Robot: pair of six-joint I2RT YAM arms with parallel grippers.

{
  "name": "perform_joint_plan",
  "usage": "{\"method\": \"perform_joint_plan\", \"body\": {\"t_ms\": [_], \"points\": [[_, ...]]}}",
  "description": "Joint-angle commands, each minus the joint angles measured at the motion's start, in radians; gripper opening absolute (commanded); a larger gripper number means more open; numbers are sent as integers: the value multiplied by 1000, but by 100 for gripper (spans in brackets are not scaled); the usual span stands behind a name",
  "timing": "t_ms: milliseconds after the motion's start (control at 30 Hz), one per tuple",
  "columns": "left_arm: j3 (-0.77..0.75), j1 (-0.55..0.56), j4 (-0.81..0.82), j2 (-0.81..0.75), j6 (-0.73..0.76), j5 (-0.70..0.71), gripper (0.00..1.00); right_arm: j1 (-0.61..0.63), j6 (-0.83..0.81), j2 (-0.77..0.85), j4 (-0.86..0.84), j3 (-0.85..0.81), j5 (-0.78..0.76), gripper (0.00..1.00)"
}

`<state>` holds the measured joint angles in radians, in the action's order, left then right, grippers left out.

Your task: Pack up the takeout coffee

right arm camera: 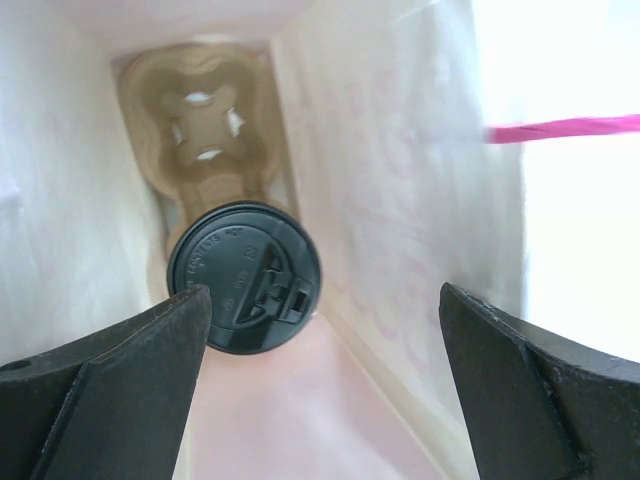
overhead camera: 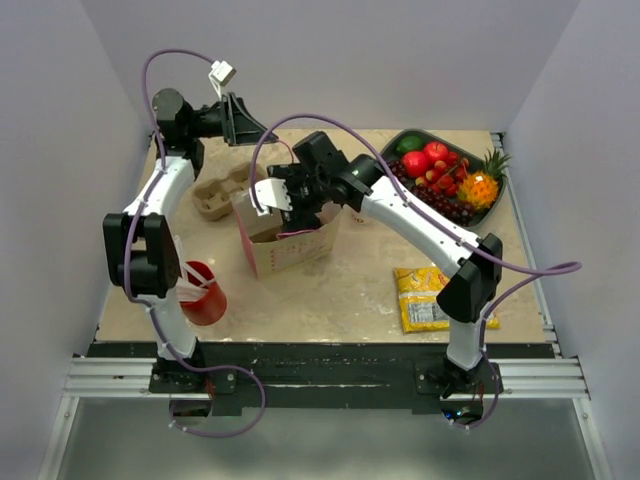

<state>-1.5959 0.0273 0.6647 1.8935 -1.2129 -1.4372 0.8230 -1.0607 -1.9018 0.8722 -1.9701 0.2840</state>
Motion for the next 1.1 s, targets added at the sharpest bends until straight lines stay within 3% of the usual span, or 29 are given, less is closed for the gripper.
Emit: {"method": "perform_joint_plan", "body": {"t_ms": [0,67,367,533,633,767,800,867,900,933,967,1000,1033,1067], "points": [[-111,-17,30,21,15,9,79,-4,54,59,-53,-71,30,99],[-174,-26,10,38,42,20,86,-4,67,67,-87,-79,27,99],[-381,-27,-129,111,208,138,88,-4,133,113,-243,-56,-14,99],[-553,-59,-549,104,603,325,96,-7,194,170,-425,49,-103,99],[-552,-91,-632,52,688,423,99,-7,218,179,-498,51,-135,99],[-611,-203,-785,-22,791,384,99,-10,226,193,-591,65,-224,99],[-636,-231,-962,-34,856,355,99,-13,249,213,-620,83,-242,99],[-664,-320,-1156,-94,1131,322,100,-36,309,240,-752,112,-307,99],[-662,-349,-1367,-117,1255,336,100,-48,383,272,-809,157,-337,99],[-653,-393,-1480,-143,1509,354,100,-67,410,288,-862,180,-365,99],[-647,-406,-1595,-186,1650,377,100,-73,429,297,-931,194,-420,99],[-639,-411,-1816,-209,1785,455,99,-77,450,302,-937,191,-440,99],[-584,-409,-1902,-236,1978,483,98,-88,461,303,-932,179,-457,99],[-546,-409,-1972,-305,2025,504,97,-96,475,305,-911,159,-483,99]]}}
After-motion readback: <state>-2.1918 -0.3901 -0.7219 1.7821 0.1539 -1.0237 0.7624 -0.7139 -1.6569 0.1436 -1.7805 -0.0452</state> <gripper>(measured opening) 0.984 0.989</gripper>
